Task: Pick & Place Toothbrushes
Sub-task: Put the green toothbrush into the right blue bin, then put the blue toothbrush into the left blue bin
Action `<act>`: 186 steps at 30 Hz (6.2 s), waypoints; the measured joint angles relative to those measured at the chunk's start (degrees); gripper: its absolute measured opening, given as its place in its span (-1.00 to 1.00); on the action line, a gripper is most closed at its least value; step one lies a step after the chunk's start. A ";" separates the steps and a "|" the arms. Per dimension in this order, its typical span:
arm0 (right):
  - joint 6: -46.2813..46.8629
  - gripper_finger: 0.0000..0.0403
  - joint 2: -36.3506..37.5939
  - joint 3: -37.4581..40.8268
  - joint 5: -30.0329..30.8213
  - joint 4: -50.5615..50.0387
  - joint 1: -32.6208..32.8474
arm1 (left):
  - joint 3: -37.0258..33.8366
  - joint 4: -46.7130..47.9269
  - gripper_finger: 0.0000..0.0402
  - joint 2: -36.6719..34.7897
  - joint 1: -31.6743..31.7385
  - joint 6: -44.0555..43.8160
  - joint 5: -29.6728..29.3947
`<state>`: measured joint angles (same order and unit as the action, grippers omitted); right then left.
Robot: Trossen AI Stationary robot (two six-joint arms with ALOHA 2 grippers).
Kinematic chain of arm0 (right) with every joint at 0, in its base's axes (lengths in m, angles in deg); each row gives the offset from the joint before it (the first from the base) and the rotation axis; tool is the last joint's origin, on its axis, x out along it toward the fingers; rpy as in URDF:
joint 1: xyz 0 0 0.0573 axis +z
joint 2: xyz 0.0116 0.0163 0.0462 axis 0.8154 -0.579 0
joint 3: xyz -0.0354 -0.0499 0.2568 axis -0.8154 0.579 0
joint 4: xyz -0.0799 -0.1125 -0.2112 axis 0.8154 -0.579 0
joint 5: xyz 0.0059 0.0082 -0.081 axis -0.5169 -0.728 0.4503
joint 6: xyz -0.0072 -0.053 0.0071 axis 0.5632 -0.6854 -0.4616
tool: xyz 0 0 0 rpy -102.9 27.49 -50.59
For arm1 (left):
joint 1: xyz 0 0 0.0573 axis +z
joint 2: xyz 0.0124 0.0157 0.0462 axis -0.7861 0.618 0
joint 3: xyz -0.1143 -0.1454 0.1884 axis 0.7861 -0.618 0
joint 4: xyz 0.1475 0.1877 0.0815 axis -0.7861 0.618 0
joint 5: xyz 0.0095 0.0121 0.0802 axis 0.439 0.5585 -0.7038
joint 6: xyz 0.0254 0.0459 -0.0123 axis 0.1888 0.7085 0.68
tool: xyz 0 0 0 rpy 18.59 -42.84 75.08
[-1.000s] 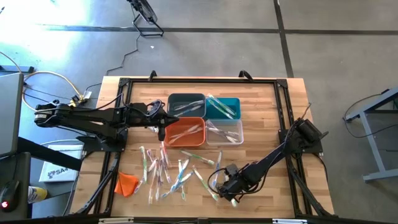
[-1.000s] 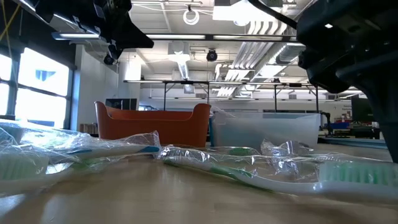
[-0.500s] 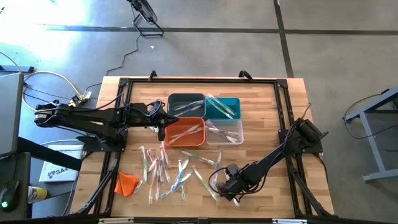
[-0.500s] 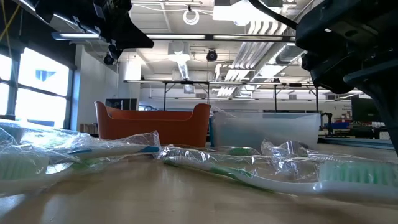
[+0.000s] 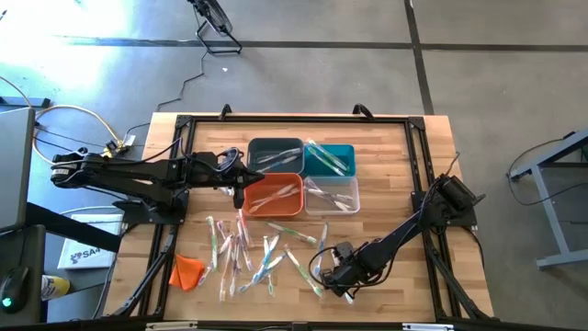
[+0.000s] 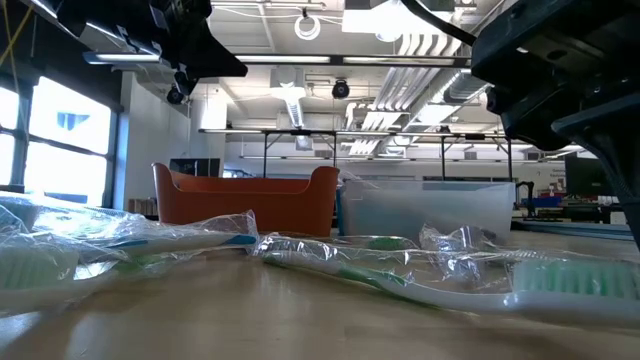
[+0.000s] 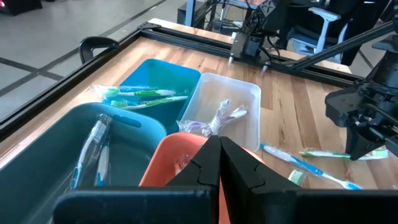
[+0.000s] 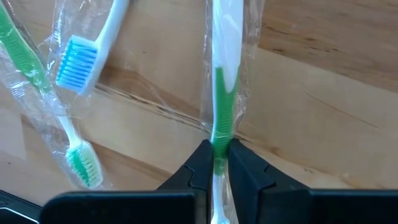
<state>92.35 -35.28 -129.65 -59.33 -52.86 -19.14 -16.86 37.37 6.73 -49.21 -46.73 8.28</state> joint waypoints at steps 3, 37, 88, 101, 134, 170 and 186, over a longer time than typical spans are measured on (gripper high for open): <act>0.00 -0.87 -0.03 0.00 -0.01 0.00 0.00 | 0.00 0.00 -1.00 0.01 0.00 0.00 0.13; -3.96 -0.99 11.86 0.20 8.30 -8.06 -0.34 | 0.00 -0.02 -1.00 0.00 0.00 0.00 0.15; -103.16 -0.99 29.04 0.04 15.80 -9.42 -51.88 | 0.00 -0.74 -1.00 0.00 0.00 -2.36 -2.72; -107.10 -0.99 23.08 0.02 7.39 -4.97 -54.99 | 0.00 -0.43 -1.00 0.00 0.00 -4.09 -4.22; -106.75 -0.99 16.89 0.09 4.78 -6.32 -58.53 | 0.00 -0.04 -1.00 0.00 0.00 -4.08 -4.22; -82.75 -0.64 26.95 -0.02 -19.07 -0.27 -55.00 | 0.00 -0.06 -1.00 0.00 0.00 -3.45 -3.79; -80.13 -0.64 27.03 0.00 -20.92 20.74 -48.93 | 0.00 -0.09 -1.00 0.00 0.00 -3.45 2.05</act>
<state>12.22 -8.25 -129.65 -80.25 -32.12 -68.07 -16.86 37.29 6.73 -49.21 -50.18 10.32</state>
